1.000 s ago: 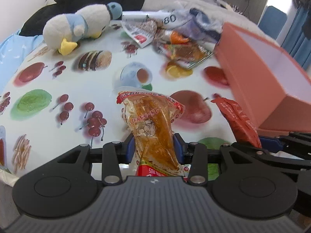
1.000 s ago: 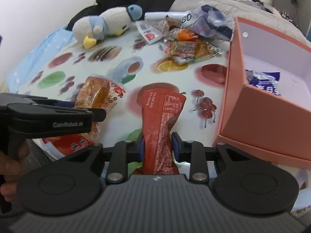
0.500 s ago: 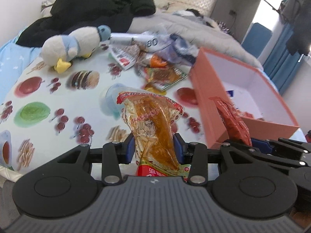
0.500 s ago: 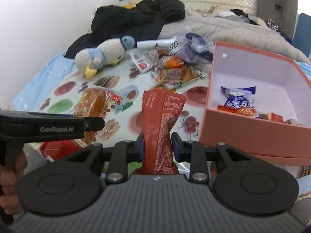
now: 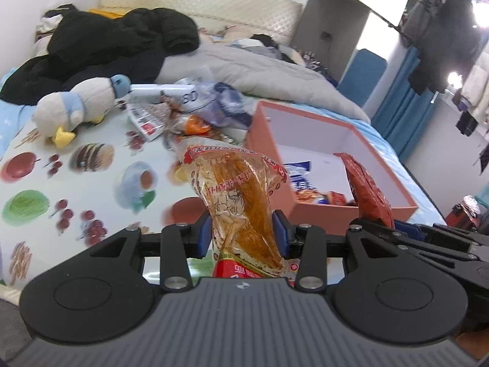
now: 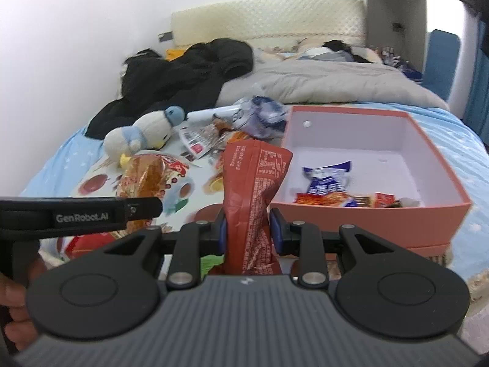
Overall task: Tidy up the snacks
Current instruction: 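Carry the pastry bag and sausage stick over the pink box with both grippers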
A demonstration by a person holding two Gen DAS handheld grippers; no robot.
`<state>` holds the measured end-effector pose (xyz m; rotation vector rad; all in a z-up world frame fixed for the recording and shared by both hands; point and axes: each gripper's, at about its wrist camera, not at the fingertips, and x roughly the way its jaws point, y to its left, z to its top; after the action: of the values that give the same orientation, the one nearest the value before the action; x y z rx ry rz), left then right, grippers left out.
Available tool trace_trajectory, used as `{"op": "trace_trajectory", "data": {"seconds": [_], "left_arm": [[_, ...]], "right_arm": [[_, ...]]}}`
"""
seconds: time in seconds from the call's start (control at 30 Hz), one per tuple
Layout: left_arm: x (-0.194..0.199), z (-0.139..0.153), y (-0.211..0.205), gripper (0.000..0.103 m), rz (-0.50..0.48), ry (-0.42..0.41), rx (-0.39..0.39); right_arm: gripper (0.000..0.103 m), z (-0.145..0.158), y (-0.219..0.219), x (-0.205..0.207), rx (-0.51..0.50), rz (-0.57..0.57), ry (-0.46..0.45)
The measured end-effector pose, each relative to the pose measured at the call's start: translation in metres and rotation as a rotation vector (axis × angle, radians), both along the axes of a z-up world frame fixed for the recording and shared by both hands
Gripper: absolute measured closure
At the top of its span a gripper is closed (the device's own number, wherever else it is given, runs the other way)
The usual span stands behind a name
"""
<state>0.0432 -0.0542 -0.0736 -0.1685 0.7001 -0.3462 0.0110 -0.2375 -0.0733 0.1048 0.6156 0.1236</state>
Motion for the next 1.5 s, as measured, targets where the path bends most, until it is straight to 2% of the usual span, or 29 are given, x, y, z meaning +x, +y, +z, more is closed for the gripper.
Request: {"op": "trace_trajectory", "data": {"seconds": [0.3, 0.57, 0.8, 1.17, 1.5], "left_arm": [[0.000, 0.010, -0.038, 0.056, -0.095, -0.015, -0.020], [0.030, 0.003, -0.072, 0.056, -0.143, -0.015, 0.016], [0.082, -0.006, -0.103, 0.056, -0.172, 0.002, 0.027], [0.160, -0.022, -0.145, 0.056, -0.189, 0.075, 0.013], [0.228, -0.062, -0.191, 0.055, -0.250, 0.165, 0.023]], "right_arm": [[0.072, -0.002, -0.038, -0.020, 0.021, -0.103, 0.015], [0.072, -0.006, -0.066, -0.008, 0.031, -0.171, 0.008], [0.072, -0.012, -0.091, 0.024, 0.063, -0.190, 0.010], [0.071, -0.025, -0.127, 0.086, 0.075, -0.185, 0.031], [0.071, -0.065, -0.159, 0.145, 0.104, -0.206, 0.124]]}}
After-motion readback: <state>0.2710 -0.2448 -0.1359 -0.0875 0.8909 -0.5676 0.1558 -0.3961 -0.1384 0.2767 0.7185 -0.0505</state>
